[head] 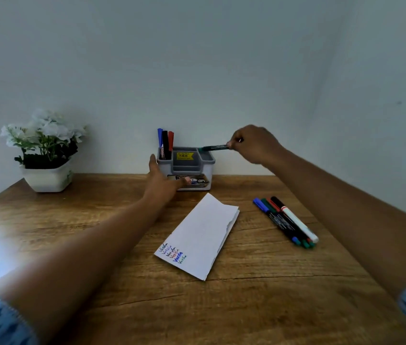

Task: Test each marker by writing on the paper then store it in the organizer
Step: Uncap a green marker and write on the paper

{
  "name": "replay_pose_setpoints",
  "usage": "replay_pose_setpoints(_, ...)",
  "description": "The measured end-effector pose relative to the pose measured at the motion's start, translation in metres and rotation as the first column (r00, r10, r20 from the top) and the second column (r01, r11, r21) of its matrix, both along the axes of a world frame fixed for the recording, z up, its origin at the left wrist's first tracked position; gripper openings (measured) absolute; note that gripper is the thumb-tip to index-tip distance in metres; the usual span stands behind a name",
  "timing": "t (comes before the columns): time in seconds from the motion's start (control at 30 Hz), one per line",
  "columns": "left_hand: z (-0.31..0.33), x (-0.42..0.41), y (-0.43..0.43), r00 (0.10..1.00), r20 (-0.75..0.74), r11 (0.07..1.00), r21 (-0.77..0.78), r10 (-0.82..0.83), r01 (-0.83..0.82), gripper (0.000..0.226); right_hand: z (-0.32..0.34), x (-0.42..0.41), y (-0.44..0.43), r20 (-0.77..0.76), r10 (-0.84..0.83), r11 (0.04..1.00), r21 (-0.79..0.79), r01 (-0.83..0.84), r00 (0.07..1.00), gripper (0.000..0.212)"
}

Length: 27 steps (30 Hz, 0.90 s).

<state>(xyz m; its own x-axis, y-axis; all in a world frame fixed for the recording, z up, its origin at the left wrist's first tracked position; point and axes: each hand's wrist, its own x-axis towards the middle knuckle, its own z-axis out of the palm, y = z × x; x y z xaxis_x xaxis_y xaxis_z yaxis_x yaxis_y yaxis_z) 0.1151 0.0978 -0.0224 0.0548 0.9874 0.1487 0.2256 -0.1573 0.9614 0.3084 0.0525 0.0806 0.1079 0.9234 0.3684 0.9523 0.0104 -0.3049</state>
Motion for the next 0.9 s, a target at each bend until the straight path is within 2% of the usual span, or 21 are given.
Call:
replay_pose_setpoints(0.17, -0.011, 0.009, 0.013, 0.998, -0.019, 0.993, 0.098, 0.068, -0.066, 0.108, 0.029, 0.002, 0.037, 0.199, 0.002, 1.000, 0.001, -0.002, 0.980, 0.019)
replay_pose_setpoints(0.33, -0.014, 0.008, 0.020, 0.993, -0.073, 0.991, 0.099, 0.096, -0.089, 0.102, 0.052, -0.001, 0.060, 0.409, -0.008, 0.997, -0.061, 0.036, 0.913, 0.014)
replay_pose_setpoints(0.57, -0.018, 0.007, 0.026, 0.982, -0.142, 0.989, 0.104, 0.123, -0.109, 0.090, 0.059, -0.016, 0.082, 0.539, 0.105, 0.979, -0.201, 0.006, 0.836, 0.022)
replay_pose_setpoints(0.73, -0.021, 0.008, 0.029, 0.981, -0.151, 0.988, 0.111, 0.122, -0.106, 0.079, 0.032, -0.028, 0.103, 0.576, 0.230, 0.953, -0.298, -0.061, 0.784, 0.018)
replay_pose_setpoints(0.9, -0.021, 0.008, 0.029, 0.978, -0.162, 0.986, 0.121, 0.130, -0.111, 0.076, 0.003, -0.025, 0.125, 0.640, 0.309, 0.944, -0.299, -0.144, 0.704, 0.021)
